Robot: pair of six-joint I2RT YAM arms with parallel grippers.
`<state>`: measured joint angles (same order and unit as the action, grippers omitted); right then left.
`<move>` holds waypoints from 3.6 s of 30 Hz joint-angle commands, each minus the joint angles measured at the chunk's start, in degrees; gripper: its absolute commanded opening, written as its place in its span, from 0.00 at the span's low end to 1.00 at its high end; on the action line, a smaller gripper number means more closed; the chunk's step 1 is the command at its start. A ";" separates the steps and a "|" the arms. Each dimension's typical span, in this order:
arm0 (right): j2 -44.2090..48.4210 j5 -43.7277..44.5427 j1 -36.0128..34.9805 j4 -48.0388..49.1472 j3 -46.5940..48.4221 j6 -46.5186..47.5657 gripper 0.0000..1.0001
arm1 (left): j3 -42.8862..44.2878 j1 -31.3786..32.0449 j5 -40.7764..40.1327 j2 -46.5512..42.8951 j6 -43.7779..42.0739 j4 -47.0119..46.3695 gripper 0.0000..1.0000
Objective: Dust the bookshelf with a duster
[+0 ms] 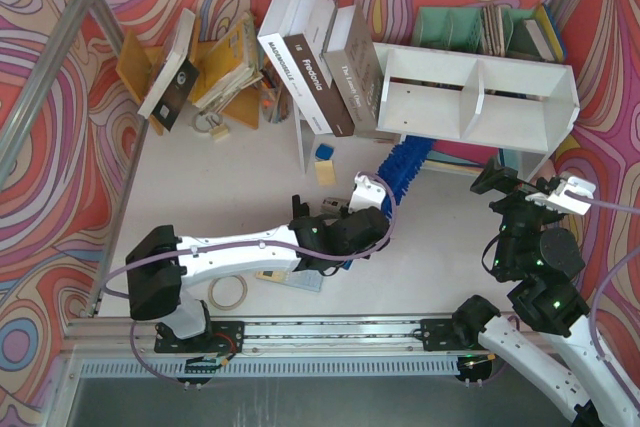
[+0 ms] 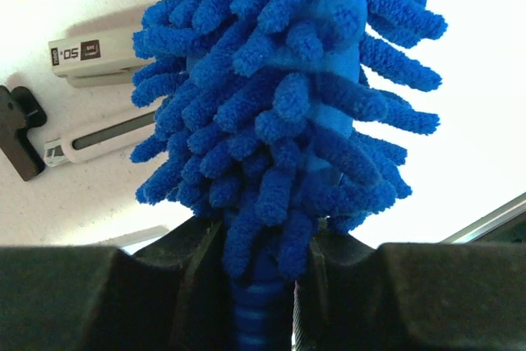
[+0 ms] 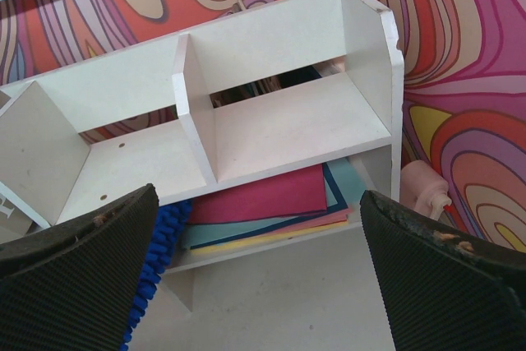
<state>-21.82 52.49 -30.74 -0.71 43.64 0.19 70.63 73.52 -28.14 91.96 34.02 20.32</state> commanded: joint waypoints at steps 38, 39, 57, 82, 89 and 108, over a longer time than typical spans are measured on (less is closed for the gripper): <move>0.13 0.51 -0.04 0.91 0.04 0.17 0.99 | 3.71 0.34 -2.94 -2.13 -0.06 3.72 0.00; 0.04 0.51 -0.02 0.93 0.04 0.17 0.99 | 4.02 0.43 -2.85 -2.14 -0.46 3.67 0.00; 0.19 0.62 -0.07 1.05 -0.04 0.42 0.99 | 8.67 0.66 4.67 6.56 -3.79 9.16 0.00; 0.82 0.52 -0.03 0.89 -0.04 0.25 0.99 | 16.09 1.33 6.06 14.63 -7.25 10.80 0.00; 0.64 0.51 -0.04 0.82 -0.03 0.15 0.99 | 21.67 1.67 2.33 9.52 -8.27 13.57 0.00; 0.80 0.42 -0.04 0.71 -0.04 0.07 0.99 | 24.32 2.28 5.09 17.33 -10.80 14.96 0.00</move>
<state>-21.80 52.49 -30.74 -0.71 43.64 0.19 91.77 75.13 -21.28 111.57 25.61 33.91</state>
